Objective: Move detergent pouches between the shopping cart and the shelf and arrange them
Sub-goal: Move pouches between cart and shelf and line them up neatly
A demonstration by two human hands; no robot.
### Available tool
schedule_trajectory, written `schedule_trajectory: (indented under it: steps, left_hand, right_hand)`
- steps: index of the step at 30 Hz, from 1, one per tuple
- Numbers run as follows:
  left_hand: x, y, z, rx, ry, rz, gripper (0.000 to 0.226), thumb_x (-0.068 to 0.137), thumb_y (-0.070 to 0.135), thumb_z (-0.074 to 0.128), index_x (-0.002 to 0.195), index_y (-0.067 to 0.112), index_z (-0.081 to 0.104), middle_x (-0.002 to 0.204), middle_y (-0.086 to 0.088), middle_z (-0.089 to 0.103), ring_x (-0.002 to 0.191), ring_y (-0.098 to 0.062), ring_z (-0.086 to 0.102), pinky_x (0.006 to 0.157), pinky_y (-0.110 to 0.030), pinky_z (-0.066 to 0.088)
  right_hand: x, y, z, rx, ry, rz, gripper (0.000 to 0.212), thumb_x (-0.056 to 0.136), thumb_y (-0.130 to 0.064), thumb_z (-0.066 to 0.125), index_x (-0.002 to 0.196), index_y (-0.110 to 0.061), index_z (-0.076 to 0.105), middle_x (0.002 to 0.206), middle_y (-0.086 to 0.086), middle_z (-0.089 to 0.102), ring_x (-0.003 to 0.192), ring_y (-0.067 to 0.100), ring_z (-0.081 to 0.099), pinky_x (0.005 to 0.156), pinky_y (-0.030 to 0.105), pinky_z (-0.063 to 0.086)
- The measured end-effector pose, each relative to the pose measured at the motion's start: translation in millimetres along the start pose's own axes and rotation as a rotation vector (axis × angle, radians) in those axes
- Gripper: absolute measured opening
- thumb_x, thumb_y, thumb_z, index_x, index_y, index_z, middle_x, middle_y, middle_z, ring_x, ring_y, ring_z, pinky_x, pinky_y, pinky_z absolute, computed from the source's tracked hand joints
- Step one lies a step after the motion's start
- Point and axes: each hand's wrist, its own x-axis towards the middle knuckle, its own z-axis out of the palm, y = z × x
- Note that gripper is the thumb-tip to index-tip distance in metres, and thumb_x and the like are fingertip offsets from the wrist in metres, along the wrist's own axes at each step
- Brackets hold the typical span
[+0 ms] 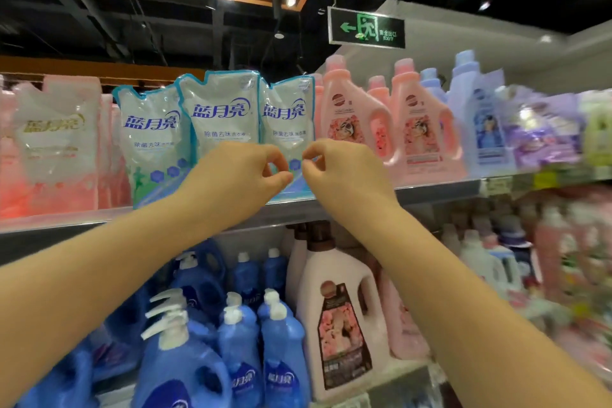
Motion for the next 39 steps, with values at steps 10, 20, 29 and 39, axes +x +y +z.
schedule_trajectory:
  steps: [10,20,29,39]
  left_hand:
    - [-119.7,139.5,-1.0,-0.419,-0.028,0.239,0.019,0.089,0.033,0.050,0.087,0.022,0.066,0.072,0.004,0.062,0.076,-0.017,0.057,0.069,-0.030,0.041]
    - [-260.5,313.3,33.9,-0.625,-0.389,0.315,0.023,0.090,0.031,0.049,0.084,0.016,0.066,0.074,0.001,0.057,0.081,-0.022,0.056,0.067,-0.031,0.037]
    - [-396.0,495.5,96.4,-0.703,-0.746,0.250,0.023,0.090,0.029,0.049,0.090,0.017,0.068,0.093,-0.010,0.070,0.097,-0.030,0.059,0.077,-0.035,0.042]
    - [-490.0,607.4,243.4,-0.596,-1.087,0.304,0.025,0.090,0.028,0.049,0.092,0.015,0.069,0.095,-0.014,0.069,0.095,-0.033,0.060,0.072,-0.033,0.040]
  right_hand:
    - [-173.2,0.1,-117.2,-0.278,-0.023,0.321,0.022,0.091,-0.029,0.047,0.100,-0.025,0.067,0.099,0.003,0.070,0.097,0.028,0.060,0.075,0.035,0.043]
    - [-374.0,40.5,-243.6,-0.431,-0.143,0.676,0.024,0.090,-0.026,0.047,0.095,-0.018,0.069,0.094,0.005,0.069,0.091,0.027,0.060,0.073,0.036,0.049]
    - [-556.0,115.6,-342.7,-0.456,-0.339,1.025,0.026,0.090,-0.024,0.045,0.104,-0.021,0.067,0.105,0.004,0.069,0.103,0.028,0.058,0.077,0.033,0.043]
    - [-704.4,235.5,-329.1,-0.347,-0.303,1.510,0.028,0.093,-0.025,0.041,0.099,-0.014,0.067,0.103,0.011,0.068,0.098,0.032,0.059,0.068,0.033,0.038]
